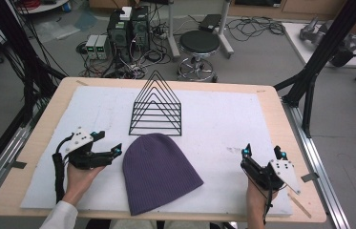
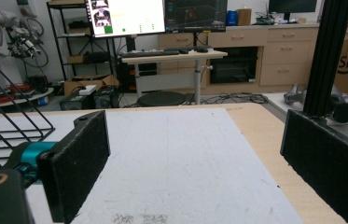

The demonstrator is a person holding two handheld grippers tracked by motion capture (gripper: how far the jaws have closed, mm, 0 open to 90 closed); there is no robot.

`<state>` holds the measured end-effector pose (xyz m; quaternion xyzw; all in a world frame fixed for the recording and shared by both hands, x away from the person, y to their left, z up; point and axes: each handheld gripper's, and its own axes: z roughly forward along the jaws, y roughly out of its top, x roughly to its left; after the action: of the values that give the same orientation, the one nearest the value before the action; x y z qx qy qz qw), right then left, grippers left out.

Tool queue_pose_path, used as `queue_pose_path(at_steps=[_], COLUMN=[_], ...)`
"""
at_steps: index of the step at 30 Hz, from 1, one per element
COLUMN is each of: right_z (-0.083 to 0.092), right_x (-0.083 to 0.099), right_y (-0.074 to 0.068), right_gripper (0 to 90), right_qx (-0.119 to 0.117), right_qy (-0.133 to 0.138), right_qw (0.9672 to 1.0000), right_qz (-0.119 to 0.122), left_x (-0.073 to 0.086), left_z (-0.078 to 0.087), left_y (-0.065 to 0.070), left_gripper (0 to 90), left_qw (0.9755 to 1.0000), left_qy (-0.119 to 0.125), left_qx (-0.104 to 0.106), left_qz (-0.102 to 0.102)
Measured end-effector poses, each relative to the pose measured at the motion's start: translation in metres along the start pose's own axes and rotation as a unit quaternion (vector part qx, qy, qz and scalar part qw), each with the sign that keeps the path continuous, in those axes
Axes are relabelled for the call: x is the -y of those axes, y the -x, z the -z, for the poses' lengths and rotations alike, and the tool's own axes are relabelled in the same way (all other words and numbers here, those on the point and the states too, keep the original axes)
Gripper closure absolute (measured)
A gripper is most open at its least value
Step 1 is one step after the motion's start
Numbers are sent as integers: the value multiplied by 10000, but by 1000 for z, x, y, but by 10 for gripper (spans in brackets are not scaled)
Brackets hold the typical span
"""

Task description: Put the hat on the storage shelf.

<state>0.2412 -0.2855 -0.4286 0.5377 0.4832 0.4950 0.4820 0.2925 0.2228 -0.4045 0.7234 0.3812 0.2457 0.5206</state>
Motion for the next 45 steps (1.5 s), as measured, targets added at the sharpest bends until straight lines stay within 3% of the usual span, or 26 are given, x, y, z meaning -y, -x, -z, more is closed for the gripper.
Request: queue_pose_path(at_steps=[9, 10, 11, 13, 17, 20, 23, 26, 30, 35, 45], right_z=[-1, -1, -1, -1, -1, -1, -1, -1, -1, 0, 1], right_x=[0, 0, 0, 0, 0, 0, 0, -1, -1, -1, -2], right_y=[-2, -2, -2, -3, -3, -4, -5, -9, -11, -10, -9], right_gripper=[74, 74, 74, 74, 74, 74, 74, 74, 74, 74, 74], right_qx=[-63, -64, -64, -63, -67, -70, -66, -104, -125, -53, -9], right_qy=[6, 7, 7, 6, 13, -8, 5, 28, 30, 67, 98], right_qw=[10000, 10000, 10000, 10000, 10000, 10000, 9999, 9994, 9993, 9995, 9995], right_qz=[36, 33, 33, 43, 33, 25, 101, 327, 349, 311, 297], left_x=[-12, -13, -13, -14, -12, -8, -8, -8, -8, -4, -1], left_z=[-28, -36, -36, -44, -51, -57, -60, -63, -66, -71, -76], left_y=[15, 16, 16, 17, 15, 18, 19, 21, 22, 21, 19], left_gripper=[193, 193, 193, 193, 201, 251, 258, 262, 269, 260, 265], left_qw=[9984, 9967, 9967, 9943, 9914, 9864, 9849, 9845, 9826, 9774, 9736], left_qy=[-535, -778, -778, -1036, -1298, -1601, -1707, -1732, -1834, -2094, -2263], left_qx=[193, 236, 236, 206, 103, 10, 126, 246, 269, 273, 264], left_qz=[-11, -13, -13, -111, -145, -360, -270, -102, -60, 42, 127])
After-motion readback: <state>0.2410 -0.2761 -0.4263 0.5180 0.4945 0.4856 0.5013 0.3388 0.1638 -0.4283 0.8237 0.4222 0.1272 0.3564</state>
